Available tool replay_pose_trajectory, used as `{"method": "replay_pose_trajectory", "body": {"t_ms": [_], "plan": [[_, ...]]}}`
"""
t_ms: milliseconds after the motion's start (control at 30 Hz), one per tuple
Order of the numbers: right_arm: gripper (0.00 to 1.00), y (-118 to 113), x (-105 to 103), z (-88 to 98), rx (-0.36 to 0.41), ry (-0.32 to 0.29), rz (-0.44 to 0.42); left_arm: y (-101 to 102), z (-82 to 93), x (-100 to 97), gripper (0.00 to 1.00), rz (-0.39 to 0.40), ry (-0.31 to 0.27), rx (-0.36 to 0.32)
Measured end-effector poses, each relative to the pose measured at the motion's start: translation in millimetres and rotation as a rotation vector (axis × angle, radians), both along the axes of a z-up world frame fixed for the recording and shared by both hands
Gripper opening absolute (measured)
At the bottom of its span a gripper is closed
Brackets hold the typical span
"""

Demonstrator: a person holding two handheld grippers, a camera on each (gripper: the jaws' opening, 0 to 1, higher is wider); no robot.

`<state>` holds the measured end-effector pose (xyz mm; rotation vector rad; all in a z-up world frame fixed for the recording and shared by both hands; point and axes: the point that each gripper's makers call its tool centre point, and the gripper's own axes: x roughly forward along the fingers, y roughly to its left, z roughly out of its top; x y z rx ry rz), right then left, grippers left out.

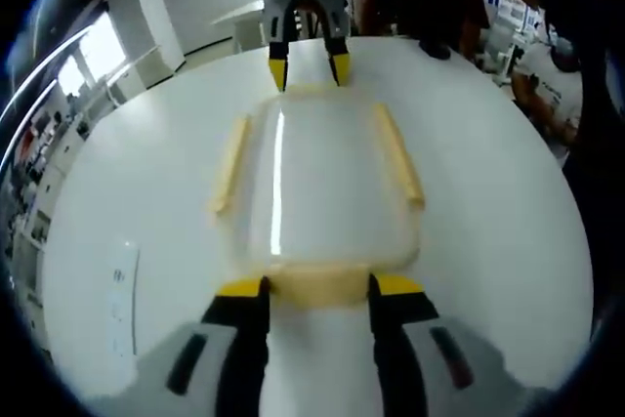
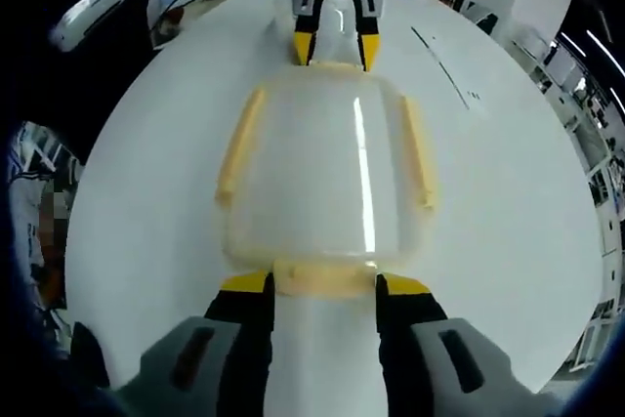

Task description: Snap each plastic latch of the storage box into its locked position after aligning the lid with the box until every specified latch is closed and the lid sits flush.

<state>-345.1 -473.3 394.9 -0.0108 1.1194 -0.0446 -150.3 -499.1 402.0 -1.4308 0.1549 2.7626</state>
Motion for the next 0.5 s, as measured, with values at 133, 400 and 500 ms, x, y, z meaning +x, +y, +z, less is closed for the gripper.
{"method": "replay_pose_trajectory", "body": {"t_ms": [133, 400, 500], "plan": [[0.41, 0.4, 1.1, -0.2, 0.004, -0.001, -0.006, -0.1, -0.5, 0.2, 0.4, 0.006, -0.011, 0.007], [0.41, -1.0, 1.3, -2.0, 0.029, -0.003, -0.013, -2.0, -1.0, -0.8, 0.4, 0.011, -0.022, 0.01], [0.4, -1.2, 1.2, -2.3, 0.029, -0.003, -0.012, -2.7, -1.0, -1.2, 0.4, 0.016, -0.023, 0.012]]}}
